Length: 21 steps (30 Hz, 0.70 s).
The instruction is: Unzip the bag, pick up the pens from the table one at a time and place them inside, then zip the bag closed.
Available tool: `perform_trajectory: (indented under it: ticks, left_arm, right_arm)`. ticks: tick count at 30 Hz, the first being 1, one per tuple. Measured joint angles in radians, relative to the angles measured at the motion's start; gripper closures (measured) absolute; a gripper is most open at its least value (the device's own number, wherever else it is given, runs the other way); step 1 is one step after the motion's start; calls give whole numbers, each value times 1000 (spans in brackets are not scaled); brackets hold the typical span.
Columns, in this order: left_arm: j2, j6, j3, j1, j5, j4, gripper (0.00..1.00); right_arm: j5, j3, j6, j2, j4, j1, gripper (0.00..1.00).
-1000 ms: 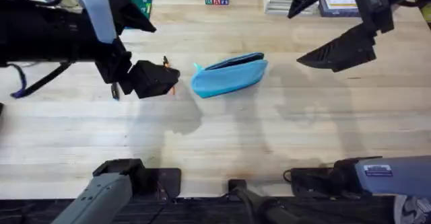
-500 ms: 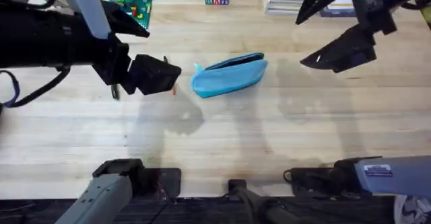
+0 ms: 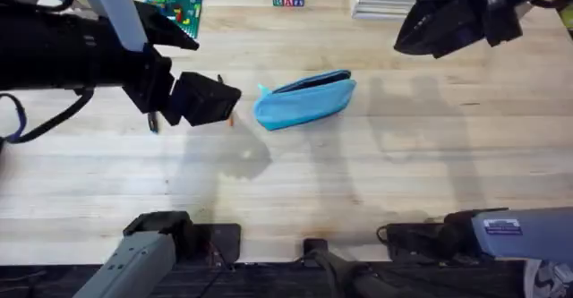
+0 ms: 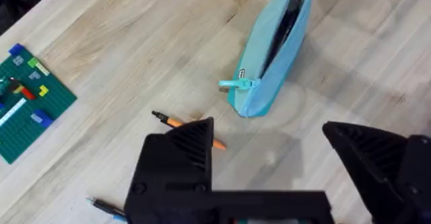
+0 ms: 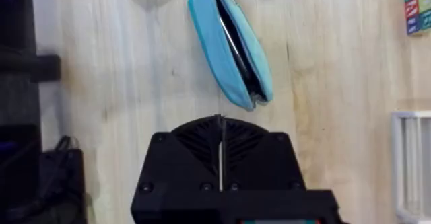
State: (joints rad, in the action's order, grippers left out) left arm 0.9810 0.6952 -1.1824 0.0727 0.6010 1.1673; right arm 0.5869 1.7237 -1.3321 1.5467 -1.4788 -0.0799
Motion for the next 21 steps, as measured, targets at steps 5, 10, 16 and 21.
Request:
perform_trajectory:
  ticks: [5, 10, 16, 21]
  left_arm:
    - [0, 0, 0, 0, 0, 0, 6]
    - [0, 0, 0, 0, 0, 0, 6]
    - [0, 0, 0, 0, 0, 0, 5]
    - [0, 0, 0, 0, 0, 0, 6]
  right_arm:
    - [0, 0, -106, 1, 6, 0, 970]
    - [0, 0, -227, 33, 10, 0, 970]
    - [0, 0, -366, 118, 23, 0, 971]
    - [1, 0, -412, 181, 53, 0, 971]
